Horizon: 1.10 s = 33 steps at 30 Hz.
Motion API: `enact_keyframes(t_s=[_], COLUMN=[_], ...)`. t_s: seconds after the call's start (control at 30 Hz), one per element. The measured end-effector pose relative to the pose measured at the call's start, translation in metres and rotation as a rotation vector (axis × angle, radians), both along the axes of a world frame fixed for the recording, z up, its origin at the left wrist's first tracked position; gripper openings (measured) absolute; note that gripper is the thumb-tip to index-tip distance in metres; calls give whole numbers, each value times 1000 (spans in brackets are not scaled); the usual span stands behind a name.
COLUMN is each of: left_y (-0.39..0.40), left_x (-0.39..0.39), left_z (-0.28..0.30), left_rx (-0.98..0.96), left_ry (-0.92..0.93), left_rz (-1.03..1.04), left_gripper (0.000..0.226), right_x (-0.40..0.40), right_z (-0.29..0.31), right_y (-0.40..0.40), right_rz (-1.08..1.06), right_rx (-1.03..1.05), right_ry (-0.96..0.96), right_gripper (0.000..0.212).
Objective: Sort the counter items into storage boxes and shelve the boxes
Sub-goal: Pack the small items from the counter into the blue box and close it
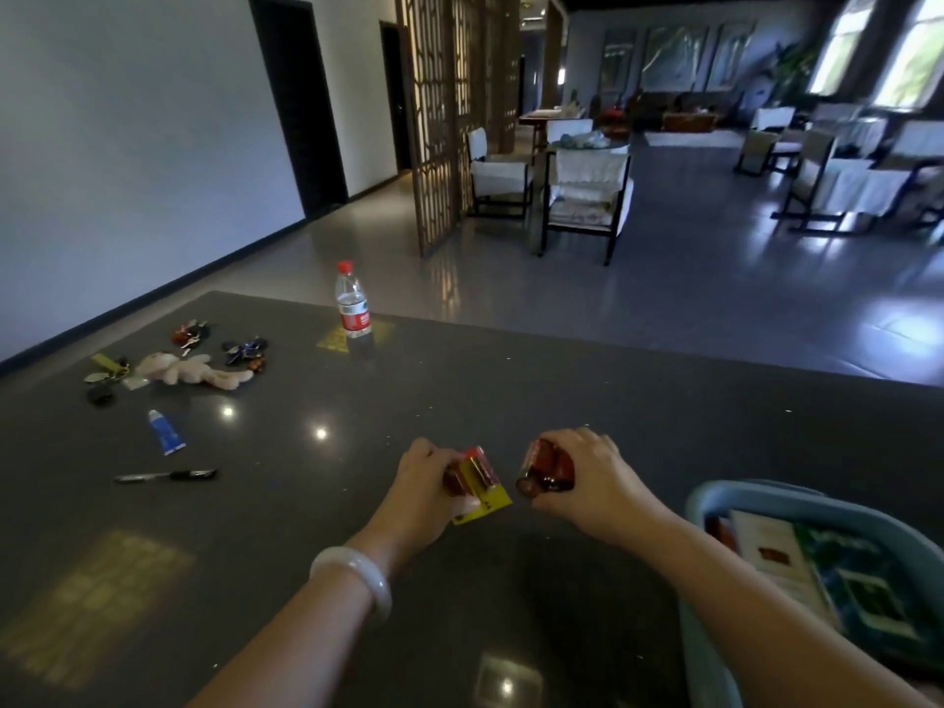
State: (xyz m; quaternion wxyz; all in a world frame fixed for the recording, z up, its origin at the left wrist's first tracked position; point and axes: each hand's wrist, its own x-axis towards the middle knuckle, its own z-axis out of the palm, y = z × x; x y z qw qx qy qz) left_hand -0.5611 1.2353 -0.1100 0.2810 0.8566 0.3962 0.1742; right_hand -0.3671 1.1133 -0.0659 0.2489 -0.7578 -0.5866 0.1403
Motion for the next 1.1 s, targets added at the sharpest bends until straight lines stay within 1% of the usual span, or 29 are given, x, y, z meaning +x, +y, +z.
enact_keyframes(t_s=[0.1,0.2,0.33,0.47,0.6,0.67,0.73,0.9,1.0,1.1], left_y=[-29,-69,-126,-172,-206,-223,-237,-261,-271,-280], left_x=[30,56,90,120,140,147,153,161,164,170], left_z=[23,40,50,46,35,31,28,18,11,7], left_rx=[52,84,108,62,69,85,79,77,106,83], left_ry=[-31,-63,-120,-167,-172,-180,-185,-109,-106,-76], left_rz=[-46,-153,-316,-439,-494,-514,-536,-539,-556,-568], left_gripper=[52,51,48,48,54,54,51,43,37,34], right_x=[35,74,108,119,118,116,113,105,100,99], right_z=[19,29,23,6,-7,-13,-18,-24,-25,-25], right_y=[-50,-106,-174,-226,-257,-270,-278,-281,-280,-280], right_rz=[-123,-266,-378,-408,-430,-453,-488,-640,-648,-636], right_rx=[90,155,128,98,70,81,130,220,203,209], right_ry=[-23,-76,-98,-94,-70,-48,-37,5,-1,2], right_gripper=[70,67,63,70,75,74,71,63,62,61])
